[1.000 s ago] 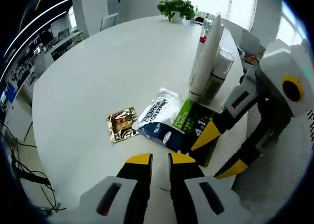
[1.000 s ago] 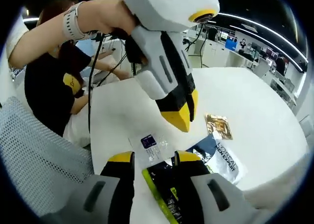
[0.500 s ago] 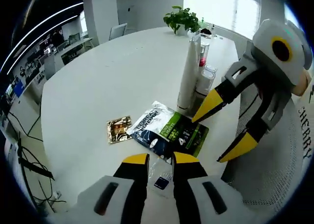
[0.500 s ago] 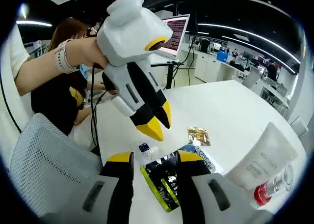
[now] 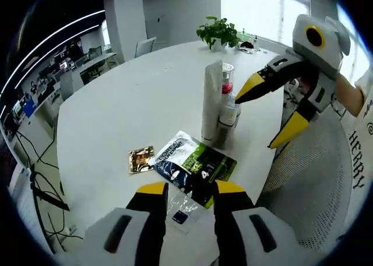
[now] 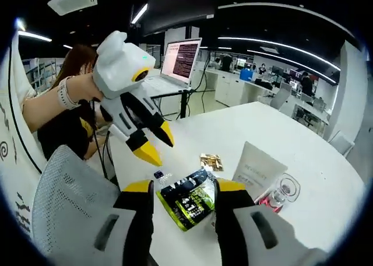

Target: Arrange the skincare products in the storage area until every visible bottle or jar stands upright without overlapping.

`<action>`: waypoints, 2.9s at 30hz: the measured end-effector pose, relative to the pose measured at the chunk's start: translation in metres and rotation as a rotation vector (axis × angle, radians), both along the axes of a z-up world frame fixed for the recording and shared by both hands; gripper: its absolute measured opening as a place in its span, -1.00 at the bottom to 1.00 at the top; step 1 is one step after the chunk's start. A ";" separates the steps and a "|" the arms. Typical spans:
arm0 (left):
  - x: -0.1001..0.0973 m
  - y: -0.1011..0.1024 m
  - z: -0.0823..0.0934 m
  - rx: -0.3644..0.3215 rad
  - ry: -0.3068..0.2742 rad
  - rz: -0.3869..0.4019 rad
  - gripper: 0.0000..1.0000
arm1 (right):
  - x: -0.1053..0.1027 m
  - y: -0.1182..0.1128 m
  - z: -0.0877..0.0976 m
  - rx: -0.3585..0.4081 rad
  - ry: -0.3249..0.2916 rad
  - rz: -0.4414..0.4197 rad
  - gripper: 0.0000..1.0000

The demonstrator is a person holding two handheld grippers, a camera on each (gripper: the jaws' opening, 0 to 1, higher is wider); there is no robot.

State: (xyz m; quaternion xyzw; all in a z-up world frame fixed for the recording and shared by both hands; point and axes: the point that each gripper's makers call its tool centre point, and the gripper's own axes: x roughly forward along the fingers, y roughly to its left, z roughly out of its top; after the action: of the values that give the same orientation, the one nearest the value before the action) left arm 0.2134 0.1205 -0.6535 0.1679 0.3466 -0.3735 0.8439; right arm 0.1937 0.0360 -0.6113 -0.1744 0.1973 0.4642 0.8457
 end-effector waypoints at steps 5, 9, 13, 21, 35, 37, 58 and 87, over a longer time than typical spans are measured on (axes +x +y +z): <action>-0.005 -0.002 0.017 -0.039 -0.037 0.006 -0.39 | 0.005 -0.024 0.006 0.002 -0.016 -0.059 0.05; -0.004 0.002 0.023 -0.037 -0.055 0.028 -0.27 | 0.009 -0.044 0.007 -0.015 -0.027 -0.112 0.23; -0.004 0.010 0.028 -0.030 -0.075 0.059 -0.14 | 0.011 -0.062 0.011 -0.016 -0.030 -0.154 0.38; -0.008 0.021 0.040 -0.017 -0.122 0.082 0.20 | 0.016 -0.092 0.019 -0.012 -0.039 -0.236 0.69; -0.014 0.043 0.052 0.011 -0.176 0.134 0.78 | 0.018 -0.113 0.025 -0.057 -0.064 -0.284 0.99; -0.015 0.043 0.053 0.007 -0.183 0.133 0.82 | 0.018 -0.113 0.027 -0.055 -0.072 -0.290 0.99; -0.011 0.042 0.049 -0.023 -0.191 0.103 0.98 | 0.020 -0.105 0.032 -0.003 -0.048 -0.278 0.99; 0.012 0.055 0.033 0.024 -0.159 0.088 0.98 | 0.023 -0.104 0.021 -0.005 0.004 -0.296 0.75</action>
State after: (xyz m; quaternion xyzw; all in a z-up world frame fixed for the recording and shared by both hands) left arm 0.2254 0.1760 -0.6204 0.1918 0.2900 -0.3175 0.8822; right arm 0.2169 -0.0682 -0.5898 -0.1444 0.2237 0.3343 0.9041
